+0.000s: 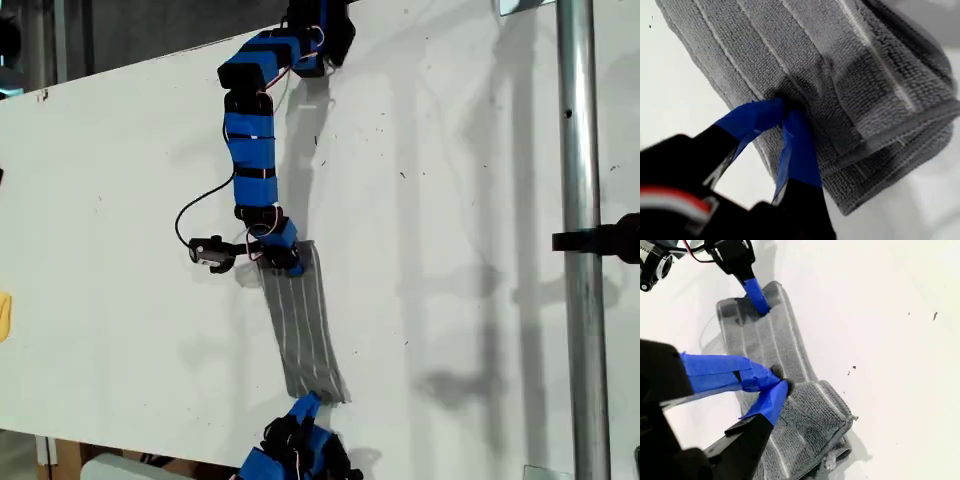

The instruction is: Grasp corners of a towel and fold twice.

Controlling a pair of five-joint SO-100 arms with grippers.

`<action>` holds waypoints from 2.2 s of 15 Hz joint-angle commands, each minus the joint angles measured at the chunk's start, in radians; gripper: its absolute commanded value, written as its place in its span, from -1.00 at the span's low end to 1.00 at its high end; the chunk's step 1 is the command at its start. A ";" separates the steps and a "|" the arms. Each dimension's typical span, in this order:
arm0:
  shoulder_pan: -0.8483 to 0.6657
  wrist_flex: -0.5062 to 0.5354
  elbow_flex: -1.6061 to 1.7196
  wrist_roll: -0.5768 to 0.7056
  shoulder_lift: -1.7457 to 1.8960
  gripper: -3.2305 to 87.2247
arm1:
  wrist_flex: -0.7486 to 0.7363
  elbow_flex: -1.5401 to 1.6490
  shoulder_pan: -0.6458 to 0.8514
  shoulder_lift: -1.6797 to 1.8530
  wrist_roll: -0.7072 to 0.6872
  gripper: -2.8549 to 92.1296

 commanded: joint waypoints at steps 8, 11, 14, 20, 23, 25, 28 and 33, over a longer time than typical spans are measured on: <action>-0.029 -0.002 0.002 0.026 0.017 -0.97 | 0.207 0.538 0.204 0.451 -0.069 -0.95; -0.032 -0.002 0.002 0.029 0.021 -0.97 | 0.216 0.641 0.216 0.577 -0.072 -0.95; -0.031 -0.005 0.006 0.026 0.028 -0.97 | 0.390 0.546 0.144 0.828 -0.072 -0.91; -0.021 -0.106 0.149 -0.029 0.123 -0.97 | 0.686 0.650 0.094 1.502 0.029 -0.95; -0.018 -0.121 0.267 -0.034 0.216 -0.97 | 0.787 0.934 0.100 1.884 0.178 -0.95; -0.051 -0.132 0.314 0.006 0.218 -0.97 | 0.758 1.149 0.067 2.189 0.290 -0.95; -0.060 -0.215 0.462 0.017 0.218 -0.97 | 0.709 1.401 -0.006 2.347 0.416 -0.95; -0.120 -0.221 0.508 0.094 0.218 -0.97 | 0.707 1.428 0.005 2.405 0.408 -0.91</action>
